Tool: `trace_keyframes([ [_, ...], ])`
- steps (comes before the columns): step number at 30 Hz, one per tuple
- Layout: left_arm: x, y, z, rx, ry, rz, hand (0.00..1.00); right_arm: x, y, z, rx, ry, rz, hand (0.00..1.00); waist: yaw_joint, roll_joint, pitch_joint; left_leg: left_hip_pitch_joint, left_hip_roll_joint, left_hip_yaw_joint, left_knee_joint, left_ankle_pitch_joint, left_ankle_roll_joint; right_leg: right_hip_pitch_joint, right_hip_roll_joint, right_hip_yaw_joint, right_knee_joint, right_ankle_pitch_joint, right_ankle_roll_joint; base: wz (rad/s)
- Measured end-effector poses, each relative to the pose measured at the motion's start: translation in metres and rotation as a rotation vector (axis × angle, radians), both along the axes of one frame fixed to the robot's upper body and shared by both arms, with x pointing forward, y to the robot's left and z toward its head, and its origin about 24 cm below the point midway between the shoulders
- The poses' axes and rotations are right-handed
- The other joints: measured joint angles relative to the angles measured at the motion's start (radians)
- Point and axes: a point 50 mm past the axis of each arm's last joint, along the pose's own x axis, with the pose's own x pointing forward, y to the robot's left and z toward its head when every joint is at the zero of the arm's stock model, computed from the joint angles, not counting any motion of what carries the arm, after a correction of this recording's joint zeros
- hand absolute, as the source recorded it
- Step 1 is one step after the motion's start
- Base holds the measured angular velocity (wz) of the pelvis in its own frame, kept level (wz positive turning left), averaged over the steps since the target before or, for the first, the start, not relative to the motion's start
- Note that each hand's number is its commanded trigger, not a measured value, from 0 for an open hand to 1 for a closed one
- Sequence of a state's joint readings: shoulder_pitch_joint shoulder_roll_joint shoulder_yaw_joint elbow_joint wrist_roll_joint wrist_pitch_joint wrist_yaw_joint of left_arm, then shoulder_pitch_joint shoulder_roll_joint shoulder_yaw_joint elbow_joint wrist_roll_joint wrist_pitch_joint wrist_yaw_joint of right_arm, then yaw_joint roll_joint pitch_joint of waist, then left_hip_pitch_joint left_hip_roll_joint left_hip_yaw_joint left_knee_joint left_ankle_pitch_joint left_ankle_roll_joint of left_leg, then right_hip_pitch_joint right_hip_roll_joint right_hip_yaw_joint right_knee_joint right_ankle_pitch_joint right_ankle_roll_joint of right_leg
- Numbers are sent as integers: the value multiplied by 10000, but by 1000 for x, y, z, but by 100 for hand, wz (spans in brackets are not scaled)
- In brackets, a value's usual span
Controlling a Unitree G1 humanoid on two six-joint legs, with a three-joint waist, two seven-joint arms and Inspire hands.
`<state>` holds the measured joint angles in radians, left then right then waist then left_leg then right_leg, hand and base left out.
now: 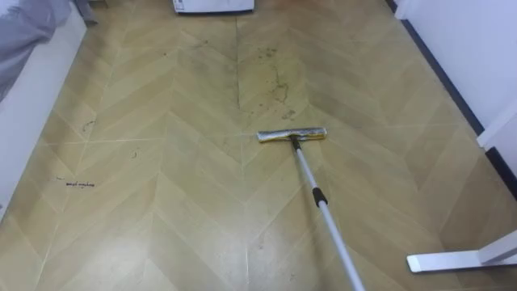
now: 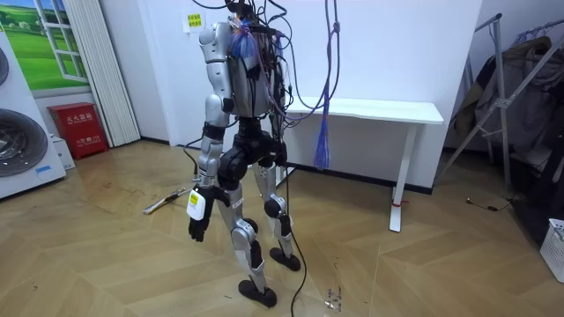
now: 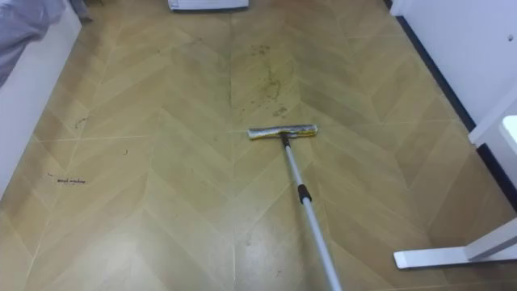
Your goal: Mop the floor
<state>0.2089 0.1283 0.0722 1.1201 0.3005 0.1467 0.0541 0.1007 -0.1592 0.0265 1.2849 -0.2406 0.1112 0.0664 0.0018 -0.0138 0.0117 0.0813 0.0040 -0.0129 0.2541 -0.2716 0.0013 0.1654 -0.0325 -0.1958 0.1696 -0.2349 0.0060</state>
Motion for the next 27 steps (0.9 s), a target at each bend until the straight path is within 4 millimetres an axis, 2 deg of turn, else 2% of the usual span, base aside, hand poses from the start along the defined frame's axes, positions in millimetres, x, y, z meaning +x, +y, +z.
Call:
trace_keyframes([
  [9,2,1,0,89,266,-119,0,4,0,0,6,53,-57,100,33,-1,-37,-108,1,2,-24,0,0,-113,0,-4,-29,-2,2,0],
  [11,8,1,0,91,198,-140,0,6,1,0,36,-33,-146,100,42,-43,-93,-387,-1,2,66,0,0,-352,-6,-57,-8,-2,2,0],
  [16,20,0,1,51,-35,-349,0,10,2,0,123,-167,-371,100,48,-46,-120,-710,-2,-2,158,1,-1,-625,-2,-86,10,4,-6,0],
  [20,34,-1,2,-62,-336,-589,0,14,3,0,168,-281,-418,100,51,-58,-80,-972,1,-8,161,1,-1,-881,0,-95,11,14,-16,0],
  [27,55,-3,5,75,-1282,-1104,0,22,2,1,114,-719,-888,100,42,-21,-97,-1765,-6,-83,187,74,22,-1649,-16,-288,14,94,-19,5],
])
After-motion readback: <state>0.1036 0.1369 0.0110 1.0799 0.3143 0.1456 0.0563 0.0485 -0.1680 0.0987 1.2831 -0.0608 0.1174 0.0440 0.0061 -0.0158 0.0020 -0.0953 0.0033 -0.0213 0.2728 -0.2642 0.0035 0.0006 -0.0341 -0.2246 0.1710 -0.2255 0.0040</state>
